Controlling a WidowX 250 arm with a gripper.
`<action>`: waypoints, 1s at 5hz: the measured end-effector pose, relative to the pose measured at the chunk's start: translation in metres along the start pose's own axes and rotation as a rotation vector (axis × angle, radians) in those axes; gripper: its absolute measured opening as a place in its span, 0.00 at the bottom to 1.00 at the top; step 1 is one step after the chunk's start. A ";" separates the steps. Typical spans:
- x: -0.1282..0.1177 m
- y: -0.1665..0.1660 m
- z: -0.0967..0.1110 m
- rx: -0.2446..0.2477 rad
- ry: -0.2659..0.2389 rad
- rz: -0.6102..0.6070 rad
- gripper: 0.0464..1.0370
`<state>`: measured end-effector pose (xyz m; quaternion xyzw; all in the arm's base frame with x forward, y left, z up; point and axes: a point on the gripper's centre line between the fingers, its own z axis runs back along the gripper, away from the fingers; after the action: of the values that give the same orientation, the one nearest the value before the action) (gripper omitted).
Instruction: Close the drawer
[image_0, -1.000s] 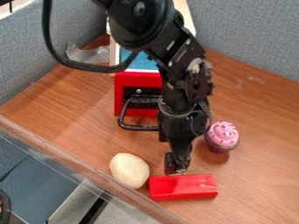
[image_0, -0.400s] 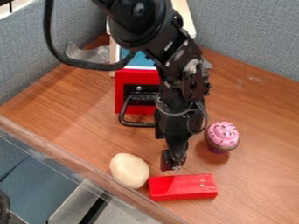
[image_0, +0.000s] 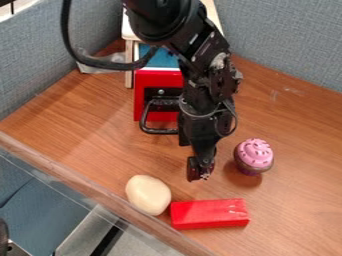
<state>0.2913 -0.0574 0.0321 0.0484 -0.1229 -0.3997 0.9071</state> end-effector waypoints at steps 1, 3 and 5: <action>0.003 0.013 0.004 0.015 -0.010 0.024 0.96; -0.002 0.033 -0.001 0.025 0.001 0.077 0.96; -0.008 0.047 -0.007 0.035 0.016 0.115 0.96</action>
<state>0.3215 -0.0194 0.0331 0.0605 -0.1253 -0.3443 0.9285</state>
